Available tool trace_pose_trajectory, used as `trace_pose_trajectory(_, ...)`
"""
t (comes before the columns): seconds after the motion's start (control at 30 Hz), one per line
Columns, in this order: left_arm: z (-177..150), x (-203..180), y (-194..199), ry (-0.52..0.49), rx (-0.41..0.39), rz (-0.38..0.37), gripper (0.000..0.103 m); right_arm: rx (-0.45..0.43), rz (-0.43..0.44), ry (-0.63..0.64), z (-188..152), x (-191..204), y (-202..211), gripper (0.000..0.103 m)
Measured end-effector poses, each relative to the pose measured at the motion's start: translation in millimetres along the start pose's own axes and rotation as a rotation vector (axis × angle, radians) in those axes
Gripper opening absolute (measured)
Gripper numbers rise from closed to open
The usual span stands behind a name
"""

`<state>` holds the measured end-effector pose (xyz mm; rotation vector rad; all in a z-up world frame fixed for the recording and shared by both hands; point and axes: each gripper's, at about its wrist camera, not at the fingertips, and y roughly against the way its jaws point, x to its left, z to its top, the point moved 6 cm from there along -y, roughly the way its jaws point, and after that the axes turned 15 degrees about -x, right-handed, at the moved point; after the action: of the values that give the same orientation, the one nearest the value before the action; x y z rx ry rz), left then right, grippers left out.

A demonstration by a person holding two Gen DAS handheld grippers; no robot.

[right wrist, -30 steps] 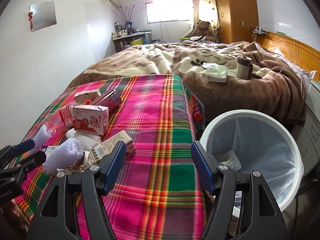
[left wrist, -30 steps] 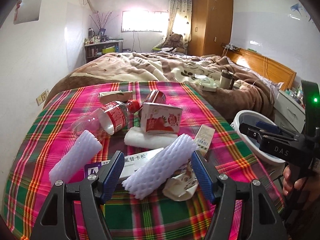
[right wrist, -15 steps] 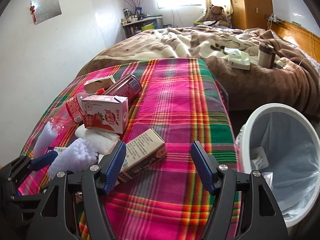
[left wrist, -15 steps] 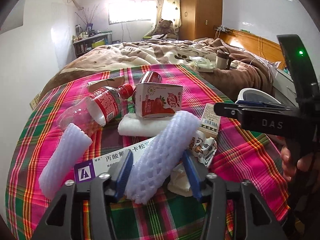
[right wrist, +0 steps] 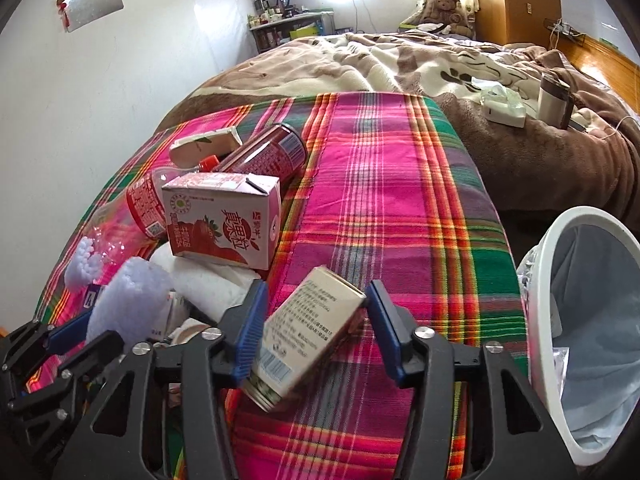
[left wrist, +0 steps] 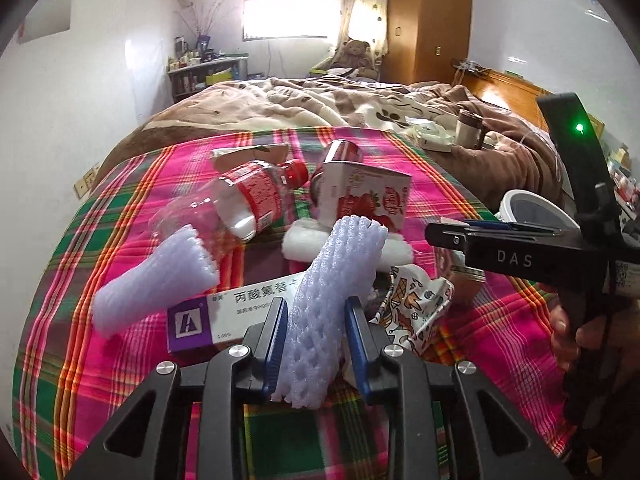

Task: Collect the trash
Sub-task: 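Move both tools back over the cloth toward the remaining trash, then grasp the beige medicine box with the right gripper while the left gripper grasps a white foam net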

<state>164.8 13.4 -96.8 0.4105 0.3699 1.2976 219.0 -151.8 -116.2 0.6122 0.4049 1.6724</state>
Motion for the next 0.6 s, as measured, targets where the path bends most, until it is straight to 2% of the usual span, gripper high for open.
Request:
trace_pose_trajectory(0.07, -2.2, 6.6, 1.1, 0.022, 0.006, 0.021, 0.03, -0.001, 0.002, 0.014, -1.0, 2.8, 0.8, 0.05)
trace_pose_trajectory(0.3, -6.9, 10.2, 0.9, 0.048, 0.027, -0.003, 0.03, 0.016, 0.021, 0.076, -8.7, 5.5, 14.1, 0.05)
trace_pose_trajectory(0.47, -7.1, 8.6, -7.3, 0.046, 0.043, 0.009, 0.039, 0.015, 0.01, 0.093, -10.2, 1.8, 19.1, 0.05)
trace_pose_trajectory(0.6, -7.3, 4.5, -9.7, 0.04, 0.049, 0.011, 0.04, 0.008, 0.005, 0.093, -11.6, 1.9, 19.6, 0.05)
